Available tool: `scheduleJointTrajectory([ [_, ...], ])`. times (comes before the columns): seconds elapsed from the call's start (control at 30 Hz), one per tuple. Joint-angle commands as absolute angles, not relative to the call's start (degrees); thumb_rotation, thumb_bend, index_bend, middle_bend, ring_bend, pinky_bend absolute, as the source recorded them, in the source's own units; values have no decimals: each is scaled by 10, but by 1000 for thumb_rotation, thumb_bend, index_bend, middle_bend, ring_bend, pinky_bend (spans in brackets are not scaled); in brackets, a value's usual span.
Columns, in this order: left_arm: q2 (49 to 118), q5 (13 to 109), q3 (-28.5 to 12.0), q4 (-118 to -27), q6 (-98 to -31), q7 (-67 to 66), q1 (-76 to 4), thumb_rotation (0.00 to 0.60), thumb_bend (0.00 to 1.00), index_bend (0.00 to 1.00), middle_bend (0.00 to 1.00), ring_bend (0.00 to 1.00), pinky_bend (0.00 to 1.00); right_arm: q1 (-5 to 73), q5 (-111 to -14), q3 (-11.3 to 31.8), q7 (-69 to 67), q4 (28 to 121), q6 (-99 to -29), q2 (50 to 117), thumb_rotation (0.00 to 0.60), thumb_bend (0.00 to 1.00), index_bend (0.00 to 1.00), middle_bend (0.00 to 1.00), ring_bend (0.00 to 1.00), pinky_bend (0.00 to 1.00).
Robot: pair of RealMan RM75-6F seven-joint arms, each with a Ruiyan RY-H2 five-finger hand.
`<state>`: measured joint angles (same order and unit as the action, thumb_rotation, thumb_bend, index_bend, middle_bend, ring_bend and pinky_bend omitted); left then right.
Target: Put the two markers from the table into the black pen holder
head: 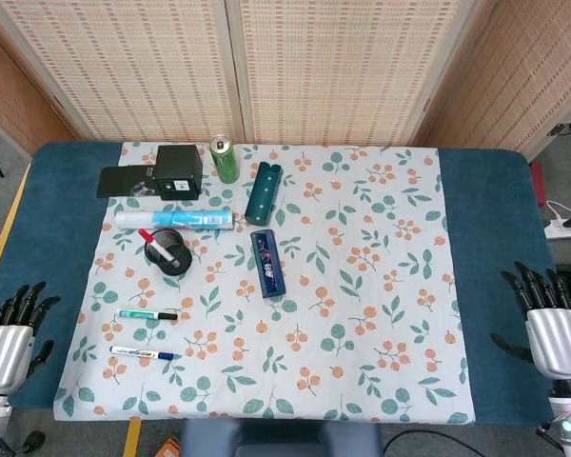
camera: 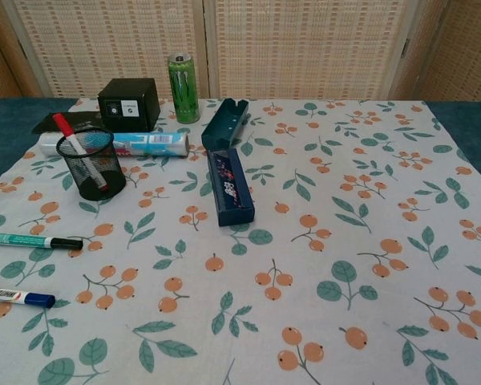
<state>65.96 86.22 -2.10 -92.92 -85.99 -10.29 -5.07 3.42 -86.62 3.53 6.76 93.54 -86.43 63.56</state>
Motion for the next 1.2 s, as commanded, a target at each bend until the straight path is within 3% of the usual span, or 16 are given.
scheduleJointTrajectory([
  [0.03,660,861,-21,-929,-858,-105,-51,600,285,216,33,0,151,34,-867,35,70,936,-865,636,600,0,148,36,96,0],
  [0.73,667,880,-13,-940,-858,-99,-54,600,285,211,39,0,157,35,-863,36,72,938,-861,635,600,0,148,36,96,0],
  [1.2,793,967,53,-1035,-788,-275,-70,600,288,211,115,9,185,36,-862,35,66,935,-857,635,600,0,149,36,96,0],
])
